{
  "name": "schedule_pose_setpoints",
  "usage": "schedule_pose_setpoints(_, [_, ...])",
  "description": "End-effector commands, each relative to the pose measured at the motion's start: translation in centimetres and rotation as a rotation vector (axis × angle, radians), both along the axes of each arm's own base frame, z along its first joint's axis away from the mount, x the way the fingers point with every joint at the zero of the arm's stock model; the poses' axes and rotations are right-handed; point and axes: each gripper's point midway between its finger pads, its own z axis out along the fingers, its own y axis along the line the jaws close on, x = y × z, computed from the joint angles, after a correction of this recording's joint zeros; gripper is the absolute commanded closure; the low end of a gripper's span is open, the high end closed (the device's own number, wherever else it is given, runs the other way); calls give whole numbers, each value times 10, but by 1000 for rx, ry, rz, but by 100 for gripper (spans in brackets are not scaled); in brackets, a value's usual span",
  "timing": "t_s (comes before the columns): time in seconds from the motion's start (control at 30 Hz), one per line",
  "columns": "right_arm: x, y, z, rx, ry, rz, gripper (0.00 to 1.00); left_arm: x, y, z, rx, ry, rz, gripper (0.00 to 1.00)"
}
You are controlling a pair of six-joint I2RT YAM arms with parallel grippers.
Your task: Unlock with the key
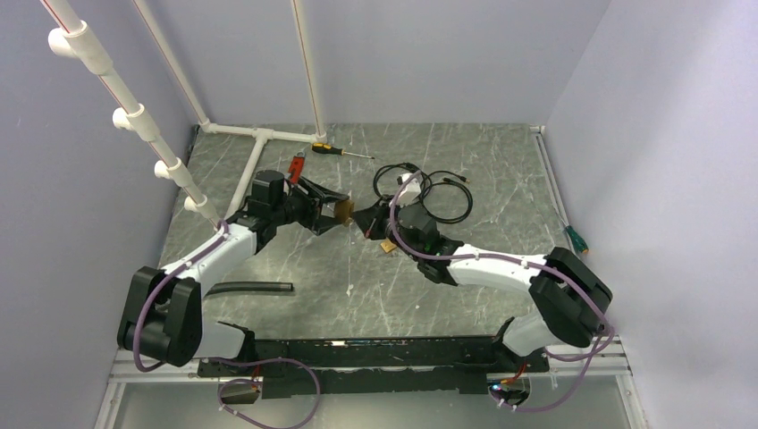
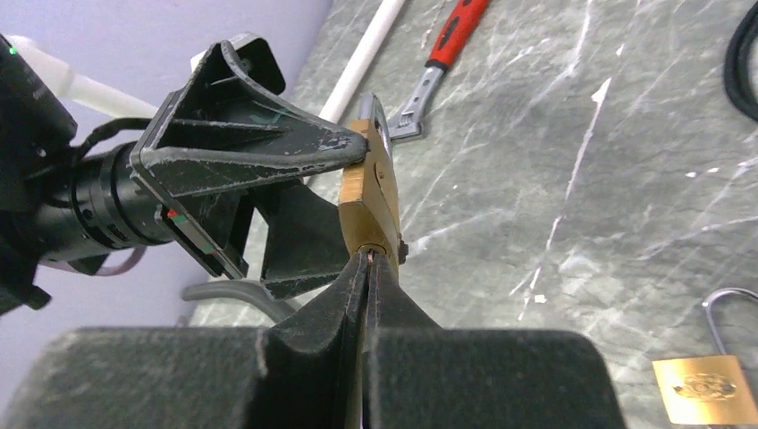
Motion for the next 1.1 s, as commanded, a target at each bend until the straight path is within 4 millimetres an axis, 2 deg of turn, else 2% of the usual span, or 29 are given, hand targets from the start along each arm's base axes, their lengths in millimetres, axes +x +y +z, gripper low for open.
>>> schedule_pose_setpoints(0.0, [1,12,16,188,61,61,100,2,-9,71,-94,-299,-47,100])
schedule_pose_setpoints(0.13, [4,15,19,251,85,94,100,1,-9,83,-113,-374,-51,100])
schedule_pose_setpoints(0.4, [11,16,35,379,114,148,100,1,-7,94,-82,-457,-54,100])
schedule_pose_setpoints(0.9, [13,20,51,599,195,288,100,-15,0,147,-16,-757,-96,100])
schedule_pose_setpoints(1.07, [12,21,58,638,204,320,100,-16,5,149,47,-789,-84,100])
